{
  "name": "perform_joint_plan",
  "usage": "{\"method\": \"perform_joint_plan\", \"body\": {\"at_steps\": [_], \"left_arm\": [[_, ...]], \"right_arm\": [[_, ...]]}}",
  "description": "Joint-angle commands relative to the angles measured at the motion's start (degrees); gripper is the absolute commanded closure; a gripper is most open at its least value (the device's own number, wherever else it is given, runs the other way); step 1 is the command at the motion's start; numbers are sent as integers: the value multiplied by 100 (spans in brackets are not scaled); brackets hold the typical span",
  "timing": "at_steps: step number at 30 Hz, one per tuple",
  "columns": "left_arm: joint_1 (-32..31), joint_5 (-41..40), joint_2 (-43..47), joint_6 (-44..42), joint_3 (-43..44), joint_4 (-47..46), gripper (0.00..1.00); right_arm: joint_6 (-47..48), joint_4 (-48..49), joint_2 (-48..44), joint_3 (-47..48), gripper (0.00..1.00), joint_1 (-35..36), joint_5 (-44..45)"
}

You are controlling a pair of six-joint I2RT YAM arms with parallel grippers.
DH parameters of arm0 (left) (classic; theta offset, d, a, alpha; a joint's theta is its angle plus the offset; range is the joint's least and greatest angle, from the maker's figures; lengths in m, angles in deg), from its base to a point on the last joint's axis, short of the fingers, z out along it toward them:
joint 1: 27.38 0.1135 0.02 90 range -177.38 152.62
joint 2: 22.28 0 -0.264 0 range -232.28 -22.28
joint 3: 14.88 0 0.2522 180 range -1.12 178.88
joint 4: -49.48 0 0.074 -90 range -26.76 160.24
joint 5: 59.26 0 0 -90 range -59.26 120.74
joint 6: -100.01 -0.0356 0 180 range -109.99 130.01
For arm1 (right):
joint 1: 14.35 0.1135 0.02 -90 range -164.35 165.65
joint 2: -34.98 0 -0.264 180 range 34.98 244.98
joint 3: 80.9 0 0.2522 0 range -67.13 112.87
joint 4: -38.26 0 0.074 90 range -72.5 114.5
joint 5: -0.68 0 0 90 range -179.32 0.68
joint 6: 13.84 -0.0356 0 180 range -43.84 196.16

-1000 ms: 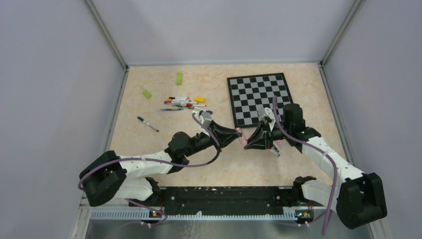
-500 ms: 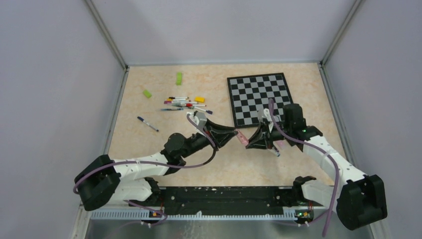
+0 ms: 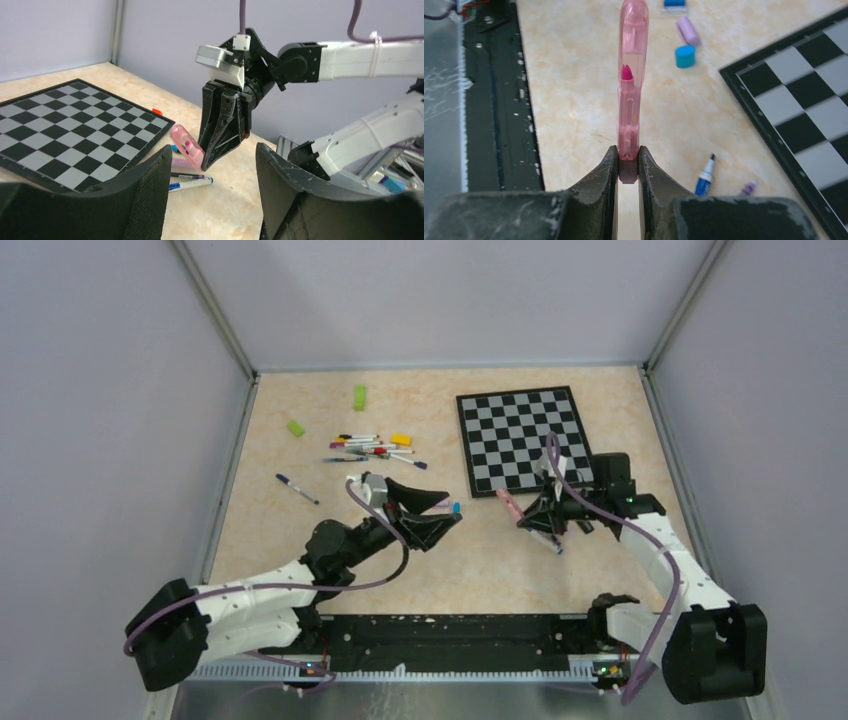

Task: Open the pen caps
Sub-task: Open the pen cap from the pen, then place the pen at the center of the board.

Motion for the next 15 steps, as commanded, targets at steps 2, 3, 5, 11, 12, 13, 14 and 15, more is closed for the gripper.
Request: {"method": "perform_joint_plan", "body": {"at_steps": [2, 3, 5, 11, 12, 13, 14, 15], "left_arm": [[26, -1014, 1337, -232, -157, 1583, 28], [28, -1243, 1621, -228, -196, 2007, 23], [36, -1457, 2164, -194, -334, 2612, 17], [37, -1661, 3749, 328, -1045, 3701, 12], [36, -1700, 3965, 439, -1169, 3754, 12], [32, -1746, 4172, 566, -1297, 3788, 11], [36, -1783, 4337, 614, -1410, 3803, 11], [35, -1821, 4488, 646, -1482, 3831, 9]], "right_arm": [[748, -646, -206, 370, 100, -613, 845], [849, -783, -173, 460, 100, -655, 1116], [1047, -1114, -67, 667, 100, -688, 1737], [1638, -2097, 239, 1195, 100, -1387, 3101], [1753, -2150, 249, 1234, 100, -1604, 3206], [1870, -2189, 253, 1248, 100, -1805, 3296], [1969, -2208, 260, 1259, 100, -2000, 3390], [2055, -2209, 291, 1260, 100, -2158, 3504]]}}
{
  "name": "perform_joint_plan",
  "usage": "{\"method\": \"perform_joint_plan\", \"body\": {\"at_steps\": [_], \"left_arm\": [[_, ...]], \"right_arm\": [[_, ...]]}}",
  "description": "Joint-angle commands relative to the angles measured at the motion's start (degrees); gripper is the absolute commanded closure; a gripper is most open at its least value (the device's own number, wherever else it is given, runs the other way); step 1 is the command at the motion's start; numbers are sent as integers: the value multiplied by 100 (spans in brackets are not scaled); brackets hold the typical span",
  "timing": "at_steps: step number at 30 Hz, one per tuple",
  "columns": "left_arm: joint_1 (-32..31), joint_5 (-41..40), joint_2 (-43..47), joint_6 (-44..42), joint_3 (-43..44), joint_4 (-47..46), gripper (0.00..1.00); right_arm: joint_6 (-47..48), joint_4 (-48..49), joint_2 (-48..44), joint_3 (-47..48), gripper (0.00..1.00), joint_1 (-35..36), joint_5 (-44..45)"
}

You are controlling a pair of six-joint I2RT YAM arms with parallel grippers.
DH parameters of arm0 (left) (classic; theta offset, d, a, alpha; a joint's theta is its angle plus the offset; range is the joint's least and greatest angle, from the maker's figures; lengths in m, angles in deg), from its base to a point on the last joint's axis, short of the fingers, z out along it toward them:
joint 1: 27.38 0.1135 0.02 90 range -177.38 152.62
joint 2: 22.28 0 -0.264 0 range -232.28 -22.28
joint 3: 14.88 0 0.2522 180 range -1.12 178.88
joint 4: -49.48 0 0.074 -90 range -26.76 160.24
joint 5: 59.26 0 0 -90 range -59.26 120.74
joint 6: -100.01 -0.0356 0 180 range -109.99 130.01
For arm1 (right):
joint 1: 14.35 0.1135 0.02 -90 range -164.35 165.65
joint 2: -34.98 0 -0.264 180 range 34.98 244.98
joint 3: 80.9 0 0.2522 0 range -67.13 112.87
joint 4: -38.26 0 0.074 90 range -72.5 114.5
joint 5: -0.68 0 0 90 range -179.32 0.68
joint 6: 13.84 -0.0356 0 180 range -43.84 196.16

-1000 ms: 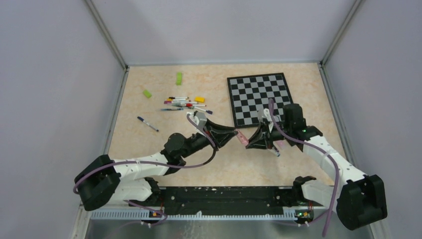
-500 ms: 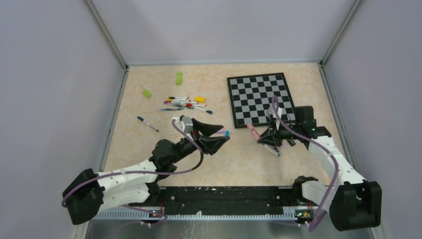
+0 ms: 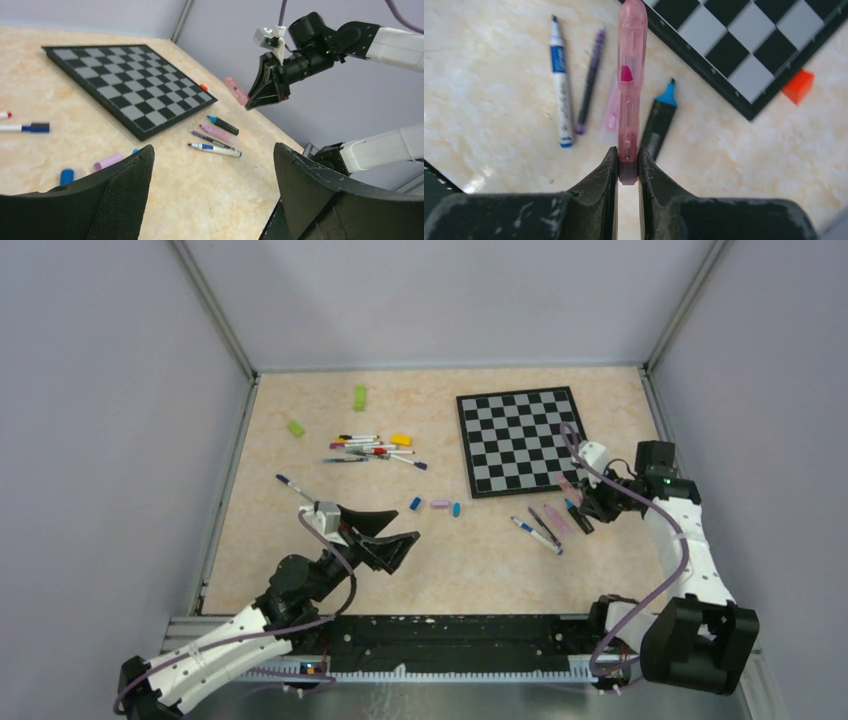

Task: Open the pen caps
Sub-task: Place the pen at the center of the board.

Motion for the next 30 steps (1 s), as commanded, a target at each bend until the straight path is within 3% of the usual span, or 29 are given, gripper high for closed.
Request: {"method": "perform_joint_plan", "body": {"at_steps": [1, 6, 21, 25, 30], "left_arm": [[19, -338, 572, 367, -328, 512, 8], [19, -364, 612, 222, -221, 856, 6], [19, -337, 592, 223, -125, 1233, 5], [19, -370, 592, 267, -111, 1286, 5], [19, -379, 548, 268, -78, 1266, 5]], "right_arm": [[684, -440, 85, 261, 100, -682, 925], [774, -208, 452, 224, 100, -1034, 1380], [254, 1161, 1741, -21, 97, -1051, 2293], [245, 1207, 1985, -31, 93, -1051, 2329], [253, 1156, 2000, -92, 80, -1048, 2216]]}}
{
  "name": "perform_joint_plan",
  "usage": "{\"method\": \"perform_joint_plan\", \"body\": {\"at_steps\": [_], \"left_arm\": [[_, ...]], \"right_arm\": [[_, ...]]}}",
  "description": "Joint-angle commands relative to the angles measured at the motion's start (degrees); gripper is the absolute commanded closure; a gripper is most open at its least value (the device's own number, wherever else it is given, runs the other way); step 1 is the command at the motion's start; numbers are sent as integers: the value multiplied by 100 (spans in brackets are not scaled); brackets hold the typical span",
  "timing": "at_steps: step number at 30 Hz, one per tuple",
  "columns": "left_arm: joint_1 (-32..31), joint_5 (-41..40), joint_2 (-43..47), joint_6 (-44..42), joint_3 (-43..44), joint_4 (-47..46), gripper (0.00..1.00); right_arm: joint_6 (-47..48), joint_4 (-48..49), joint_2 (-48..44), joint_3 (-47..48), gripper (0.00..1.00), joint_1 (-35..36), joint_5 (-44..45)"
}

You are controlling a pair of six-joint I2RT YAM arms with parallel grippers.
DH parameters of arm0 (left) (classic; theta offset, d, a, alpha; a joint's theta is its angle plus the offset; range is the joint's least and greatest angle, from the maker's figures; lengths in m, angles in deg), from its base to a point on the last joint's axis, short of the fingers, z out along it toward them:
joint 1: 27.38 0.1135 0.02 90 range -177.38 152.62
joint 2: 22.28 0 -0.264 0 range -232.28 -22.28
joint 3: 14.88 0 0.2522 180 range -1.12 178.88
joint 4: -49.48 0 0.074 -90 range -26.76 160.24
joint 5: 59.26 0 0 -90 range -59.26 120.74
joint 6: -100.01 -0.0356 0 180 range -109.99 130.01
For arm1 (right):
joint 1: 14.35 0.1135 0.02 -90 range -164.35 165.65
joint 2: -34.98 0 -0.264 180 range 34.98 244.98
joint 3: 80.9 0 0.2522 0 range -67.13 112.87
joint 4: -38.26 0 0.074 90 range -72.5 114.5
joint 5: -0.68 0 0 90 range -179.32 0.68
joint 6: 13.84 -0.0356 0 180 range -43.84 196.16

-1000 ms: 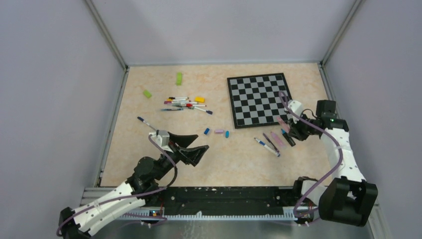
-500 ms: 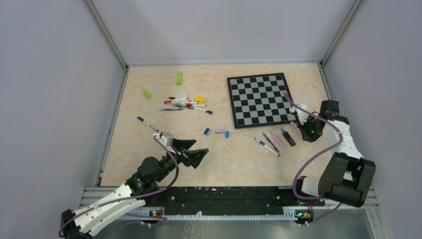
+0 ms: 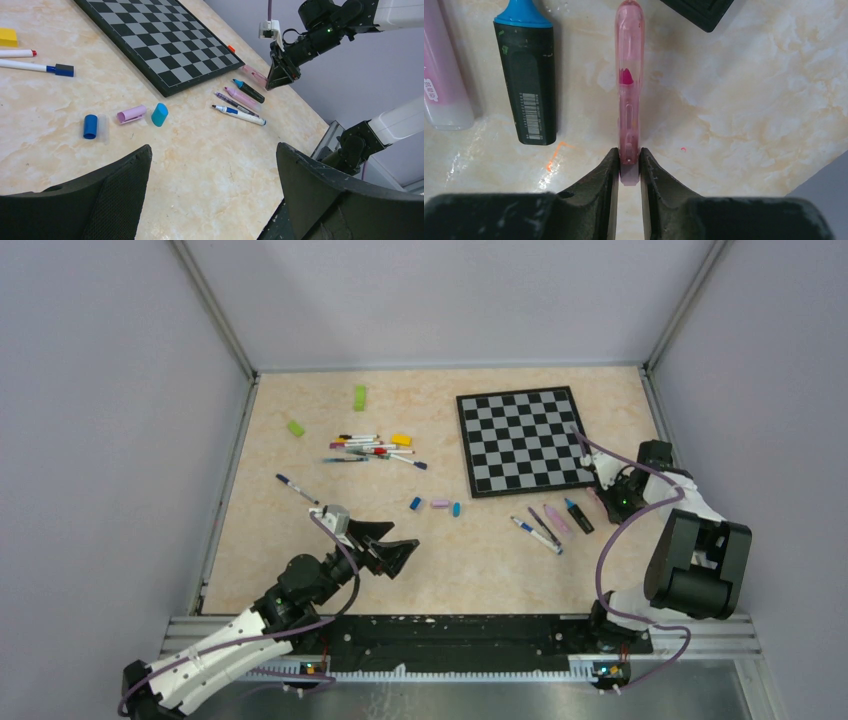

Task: Open the pen caps
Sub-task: Place the pen at the center of the board.

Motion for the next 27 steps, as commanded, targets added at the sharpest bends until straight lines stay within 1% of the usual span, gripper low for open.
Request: {"method": "perform_joint_plan", "body": {"at_steps": [1, 4, 6, 10, 13, 16, 19, 21, 23, 25, 27], "left_arm": [[19, -56, -28, 30, 248, -36, 5], [19, -28, -85, 30, 310, 3, 5], [19, -27, -128, 6, 349, 8, 5], [19, -25, -249, -84, 562, 148, 5], [19, -63, -348, -170, 762, 340, 5], [19, -221, -545, -284, 1022, 642, 3], [28, -760, -1139, -278, 1583, 1435, 1], [45, -991, -1642, -393, 2001, 1994, 1], [93, -1125, -2136, -479, 2406, 2378, 1], [222, -1215, -2562, -526, 2749, 2709, 1], [416, -1236, -2840, -609, 2941, 2776, 1]], "right_arm": [[-97, 24, -79, 6, 76, -85, -118], [-95, -96, -315, -7, 66, -80, -347], [-101, -138, -472, -14, 63, -84, -464], [-118, -486, -655, 156, 62, -85, -724], [-136, -914, -989, 348, 62, -80, -1239], [-293, -1366, -1387, 669, 60, -76, -2318], [-589, -1606, -1664, 876, 57, -76, -3774], [-1159, -1336, -1838, 799, 52, -76, -4725], [-1859, -746, -1977, 583, 48, -76, -5572], [-2653, 34, -2078, 296, 44, -76, -6185], [-3623, 1137, -2124, -93, 43, -76, -6579]]}}
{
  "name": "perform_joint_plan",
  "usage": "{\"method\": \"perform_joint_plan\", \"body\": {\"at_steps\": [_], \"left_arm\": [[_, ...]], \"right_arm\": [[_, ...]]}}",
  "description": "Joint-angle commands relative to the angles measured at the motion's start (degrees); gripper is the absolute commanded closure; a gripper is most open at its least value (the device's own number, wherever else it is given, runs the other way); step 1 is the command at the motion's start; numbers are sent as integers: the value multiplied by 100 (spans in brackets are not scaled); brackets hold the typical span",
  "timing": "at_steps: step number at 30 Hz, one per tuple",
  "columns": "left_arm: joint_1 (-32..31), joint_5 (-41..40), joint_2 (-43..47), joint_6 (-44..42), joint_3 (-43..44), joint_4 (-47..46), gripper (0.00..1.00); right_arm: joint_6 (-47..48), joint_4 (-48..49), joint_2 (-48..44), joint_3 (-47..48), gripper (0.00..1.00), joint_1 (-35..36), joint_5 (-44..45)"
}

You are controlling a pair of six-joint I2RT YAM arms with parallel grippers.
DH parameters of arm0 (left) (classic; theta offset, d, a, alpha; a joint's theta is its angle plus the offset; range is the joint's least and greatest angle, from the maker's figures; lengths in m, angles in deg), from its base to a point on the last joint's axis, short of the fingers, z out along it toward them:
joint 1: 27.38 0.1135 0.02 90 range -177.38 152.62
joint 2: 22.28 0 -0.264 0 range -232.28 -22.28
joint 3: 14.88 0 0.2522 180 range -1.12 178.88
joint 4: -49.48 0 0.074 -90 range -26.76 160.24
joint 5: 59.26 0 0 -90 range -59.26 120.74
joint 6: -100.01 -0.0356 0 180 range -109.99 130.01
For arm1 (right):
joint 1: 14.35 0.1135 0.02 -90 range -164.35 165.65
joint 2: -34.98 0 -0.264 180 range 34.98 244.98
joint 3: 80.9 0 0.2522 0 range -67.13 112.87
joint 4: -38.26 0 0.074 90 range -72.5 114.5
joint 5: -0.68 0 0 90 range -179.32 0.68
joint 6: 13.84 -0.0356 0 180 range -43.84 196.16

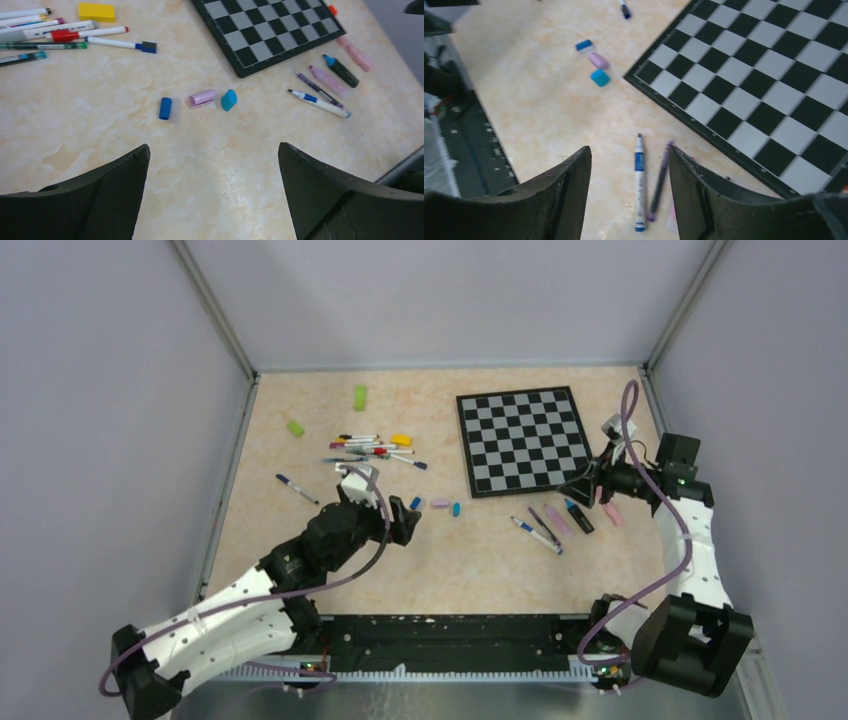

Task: Open the pen caps
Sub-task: Place the pen at the center of the board.

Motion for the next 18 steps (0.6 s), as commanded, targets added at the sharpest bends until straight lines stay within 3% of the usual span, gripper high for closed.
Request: {"method": "perform_joint_plan", "body": {"at_steps": [1, 3, 8, 18], "left_arm": [[441, -287, -553, -325, 519, 623, 1], [933, -13, -764, -403, 516, 492, 1], [2223, 513, -1279, -187, 594, 359, 2], [4265, 29, -2387, 898, 776, 500, 5]], "right_arm": [[-2326, 2230, -124, -625, 43, -70, -1839], [-2725, 2749, -97, -719, 43, -70, -1915], [-2821, 2808, -58, -817, 42, -70, -1831], [-2343, 2268, -413, -833, 42, -69, -1125]]}}
